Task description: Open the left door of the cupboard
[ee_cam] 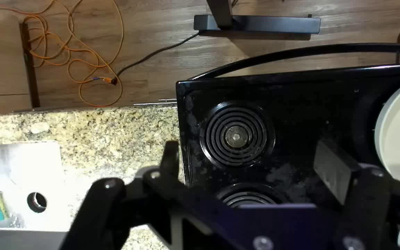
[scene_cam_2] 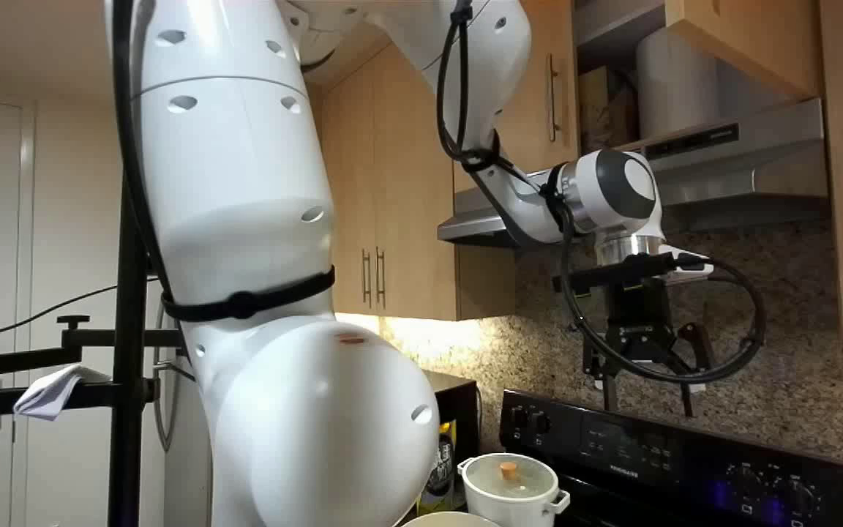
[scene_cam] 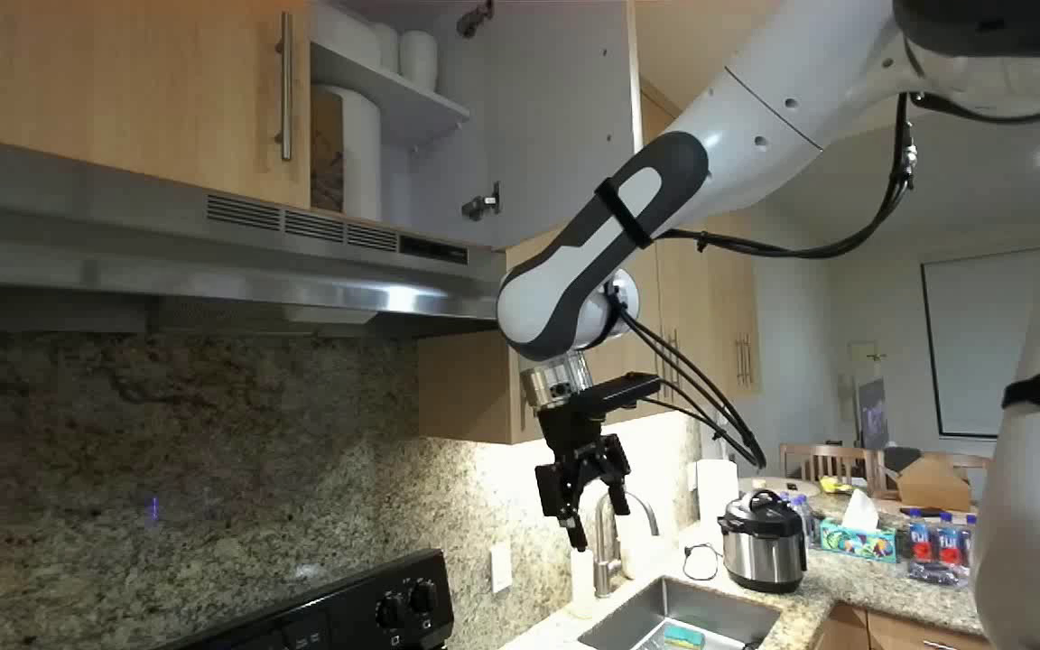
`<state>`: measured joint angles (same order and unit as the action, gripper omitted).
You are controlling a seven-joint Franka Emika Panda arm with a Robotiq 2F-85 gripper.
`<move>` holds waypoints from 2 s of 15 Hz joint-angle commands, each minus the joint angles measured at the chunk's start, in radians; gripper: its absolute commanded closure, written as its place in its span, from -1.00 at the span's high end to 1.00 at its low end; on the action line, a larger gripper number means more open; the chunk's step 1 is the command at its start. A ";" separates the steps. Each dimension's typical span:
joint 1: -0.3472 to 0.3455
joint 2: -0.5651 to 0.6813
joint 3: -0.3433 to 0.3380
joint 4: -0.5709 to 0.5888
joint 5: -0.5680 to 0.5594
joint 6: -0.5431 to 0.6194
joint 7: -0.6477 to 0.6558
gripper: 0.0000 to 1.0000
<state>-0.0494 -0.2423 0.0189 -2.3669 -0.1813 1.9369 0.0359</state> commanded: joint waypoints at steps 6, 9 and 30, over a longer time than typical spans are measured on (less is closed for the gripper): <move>0.009 0.000 -0.009 0.001 -0.002 -0.002 0.002 1.00; 0.009 0.000 -0.009 0.001 -0.002 -0.002 0.002 1.00; 0.070 -0.156 0.042 -0.021 -0.015 -0.036 0.000 1.00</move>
<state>0.0029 -0.3109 0.0451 -2.3665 -0.1813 1.9304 0.0363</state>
